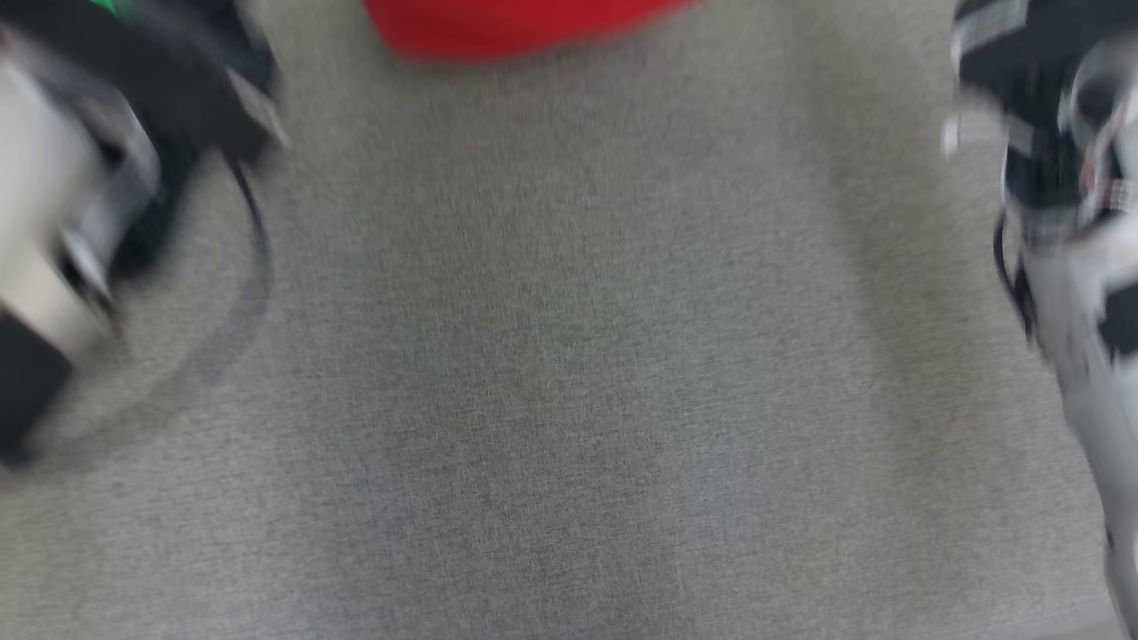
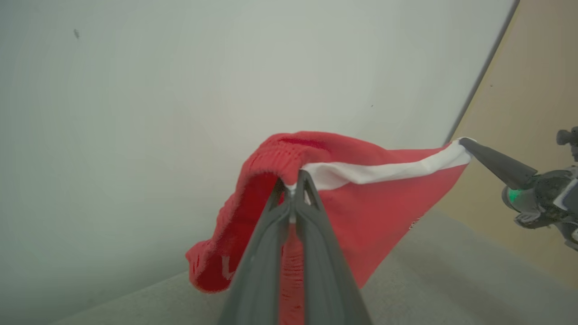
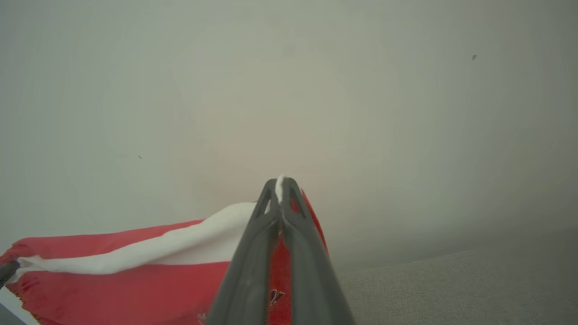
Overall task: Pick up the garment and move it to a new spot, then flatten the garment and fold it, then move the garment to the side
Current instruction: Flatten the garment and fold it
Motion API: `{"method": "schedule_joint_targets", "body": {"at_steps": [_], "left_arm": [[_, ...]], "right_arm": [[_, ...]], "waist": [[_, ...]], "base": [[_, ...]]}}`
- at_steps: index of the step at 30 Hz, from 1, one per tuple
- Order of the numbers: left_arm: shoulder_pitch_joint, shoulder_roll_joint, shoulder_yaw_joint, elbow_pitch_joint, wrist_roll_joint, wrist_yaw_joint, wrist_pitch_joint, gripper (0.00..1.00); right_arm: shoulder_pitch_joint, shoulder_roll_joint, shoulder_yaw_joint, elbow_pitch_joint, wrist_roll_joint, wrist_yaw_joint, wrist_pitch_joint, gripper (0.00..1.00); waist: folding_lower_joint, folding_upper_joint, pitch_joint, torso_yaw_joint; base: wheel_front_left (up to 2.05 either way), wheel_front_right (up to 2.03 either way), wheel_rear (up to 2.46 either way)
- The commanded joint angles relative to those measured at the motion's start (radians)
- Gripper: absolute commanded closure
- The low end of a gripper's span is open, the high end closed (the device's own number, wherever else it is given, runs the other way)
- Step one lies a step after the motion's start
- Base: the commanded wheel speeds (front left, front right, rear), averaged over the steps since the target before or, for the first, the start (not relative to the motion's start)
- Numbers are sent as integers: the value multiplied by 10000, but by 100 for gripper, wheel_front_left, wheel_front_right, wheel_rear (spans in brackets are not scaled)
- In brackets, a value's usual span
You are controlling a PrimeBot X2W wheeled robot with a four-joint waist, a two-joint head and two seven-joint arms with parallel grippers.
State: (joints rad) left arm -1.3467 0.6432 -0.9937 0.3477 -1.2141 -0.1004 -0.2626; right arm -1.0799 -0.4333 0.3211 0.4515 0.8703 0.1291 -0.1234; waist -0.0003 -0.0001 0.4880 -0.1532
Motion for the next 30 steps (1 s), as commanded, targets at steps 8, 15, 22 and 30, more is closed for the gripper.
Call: {"method": "schedule_joint_targets", "body": {"at_steps": [8, 15, 22, 30], "left_arm": [[4329, 234, 1434, -2282, 1371, 858, -31, 100], [7815, 95, 2265, -3504, 2270, 1366, -30, 100], [10358, -498, 2905, -3405, 2882, 1473, -33, 100], [12690, -934, 3456, -2924, 3691, 1051, -33, 100]], "right_arm": [[4349, -732, -1280, -2440, 18, 30, 535, 100], [7713, 340, -2759, -4078, -493, 22, 985, 100], [10624, 1639, -3745, -5153, -1335, 22, 1628, 100], [13256, 2472, -4375, -5842, -1989, 19, 2100, 100]], "waist": [[3, 1, -1403, 203], [3, 1, -2091, 146], [3, 1, -2708, 223], [3, 1, -3406, 419]], "base": [[0, 0, 0], [0, 0, 0], [0, 0, 0], [0, 0, 0]]}}
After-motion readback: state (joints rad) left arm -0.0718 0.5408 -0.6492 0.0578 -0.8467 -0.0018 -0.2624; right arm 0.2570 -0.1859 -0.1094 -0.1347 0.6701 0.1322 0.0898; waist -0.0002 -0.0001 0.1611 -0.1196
